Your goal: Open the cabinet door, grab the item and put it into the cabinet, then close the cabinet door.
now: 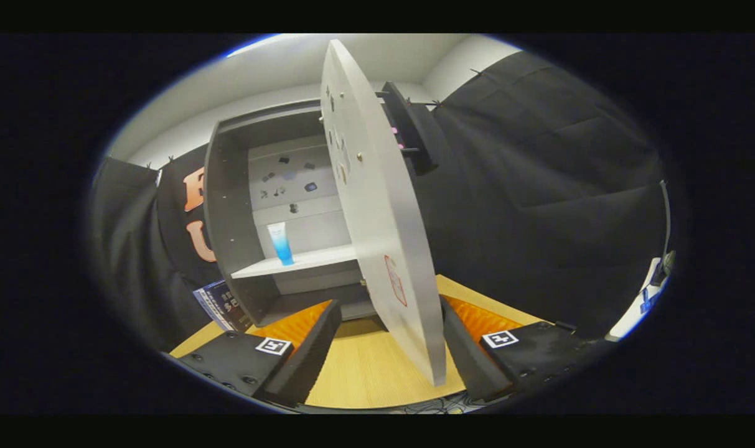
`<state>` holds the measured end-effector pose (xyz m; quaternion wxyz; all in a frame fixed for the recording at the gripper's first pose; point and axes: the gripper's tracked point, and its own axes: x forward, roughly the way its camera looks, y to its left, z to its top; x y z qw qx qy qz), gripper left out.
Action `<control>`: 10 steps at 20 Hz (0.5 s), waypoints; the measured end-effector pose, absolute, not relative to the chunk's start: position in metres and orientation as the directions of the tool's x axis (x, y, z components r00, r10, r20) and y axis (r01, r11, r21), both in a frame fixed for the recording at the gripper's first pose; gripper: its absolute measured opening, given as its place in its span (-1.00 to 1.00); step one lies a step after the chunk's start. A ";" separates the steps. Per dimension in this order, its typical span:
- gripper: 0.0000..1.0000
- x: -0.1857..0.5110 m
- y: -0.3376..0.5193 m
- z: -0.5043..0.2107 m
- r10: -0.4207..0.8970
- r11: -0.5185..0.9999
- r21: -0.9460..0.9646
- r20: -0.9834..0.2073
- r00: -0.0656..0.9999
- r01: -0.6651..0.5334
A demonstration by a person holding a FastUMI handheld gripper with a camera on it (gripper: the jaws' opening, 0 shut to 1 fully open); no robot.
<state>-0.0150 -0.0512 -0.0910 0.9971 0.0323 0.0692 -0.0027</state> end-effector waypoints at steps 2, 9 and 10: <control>0.93 -0.019 -0.040 -0.096 -0.036 0.999 -0.039 -0.153 0.988 0.030; 0.92 -0.029 0.072 -0.103 0.119 0.993 0.010 -0.149 0.982 -0.118; 0.92 -0.029 0.085 -0.104 0.146 0.989 0.012 -0.146 0.978 -0.146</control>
